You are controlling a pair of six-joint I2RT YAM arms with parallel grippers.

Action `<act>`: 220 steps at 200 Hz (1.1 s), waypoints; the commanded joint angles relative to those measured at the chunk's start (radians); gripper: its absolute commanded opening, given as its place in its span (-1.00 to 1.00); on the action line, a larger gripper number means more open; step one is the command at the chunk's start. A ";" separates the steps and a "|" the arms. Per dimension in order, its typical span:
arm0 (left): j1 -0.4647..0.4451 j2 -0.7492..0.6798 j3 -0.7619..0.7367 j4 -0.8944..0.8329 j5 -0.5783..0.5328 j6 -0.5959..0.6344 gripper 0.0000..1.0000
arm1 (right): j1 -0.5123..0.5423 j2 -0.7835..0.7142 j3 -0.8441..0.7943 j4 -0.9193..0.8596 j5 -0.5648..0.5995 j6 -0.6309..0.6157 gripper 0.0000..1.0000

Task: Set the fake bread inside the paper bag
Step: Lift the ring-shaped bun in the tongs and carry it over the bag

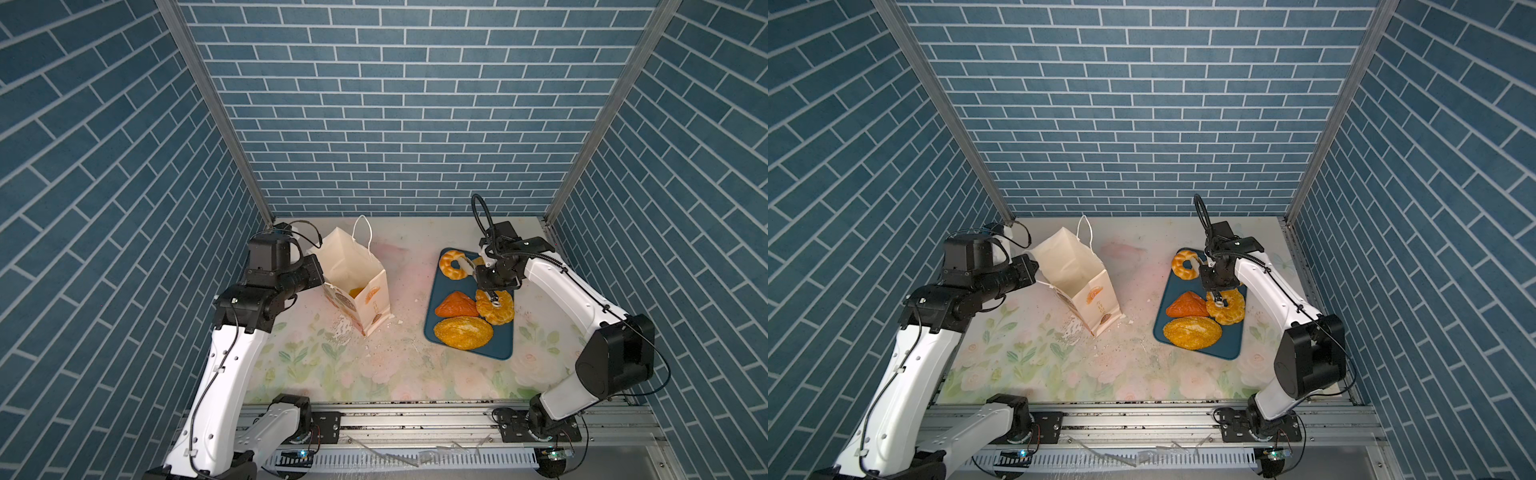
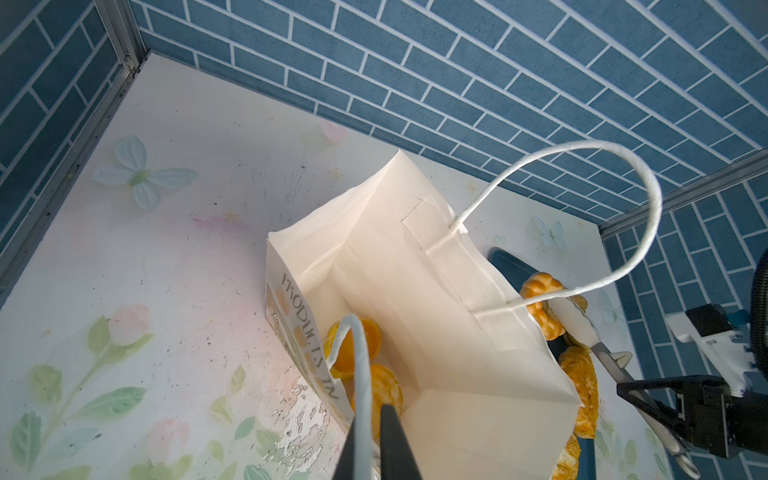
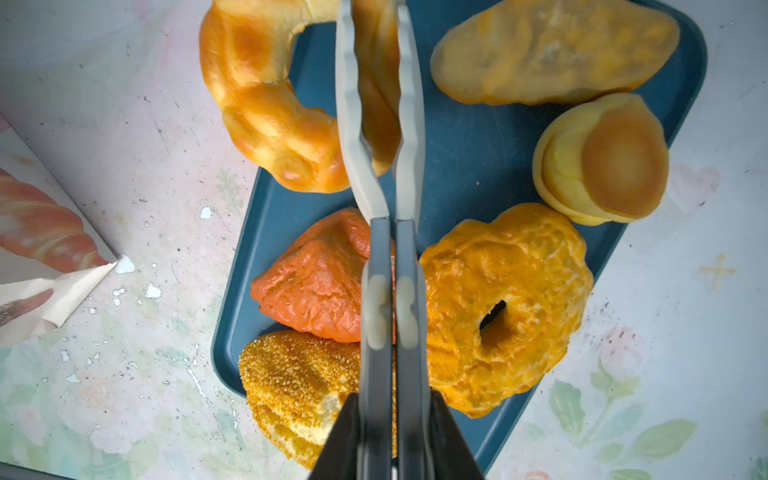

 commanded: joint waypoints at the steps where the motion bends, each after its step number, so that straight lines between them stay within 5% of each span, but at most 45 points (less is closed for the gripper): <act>1: -0.004 -0.009 -0.003 0.010 -0.006 -0.003 -0.77 | 0.010 -0.049 0.010 0.000 -0.002 -0.002 -0.75; 58: -0.006 -0.013 0.003 0.010 -0.005 -0.005 -0.61 | 0.034 -0.136 0.076 -0.010 0.078 -0.007 -0.76; 124: -0.009 -0.039 0.051 -0.034 -0.086 0.021 0.16 | 0.052 -0.135 0.283 -0.025 0.109 -0.056 -0.75; 220: -0.012 -0.049 0.053 -0.063 -0.126 0.028 0.29 | 0.193 -0.039 0.652 0.013 0.099 -0.224 -0.73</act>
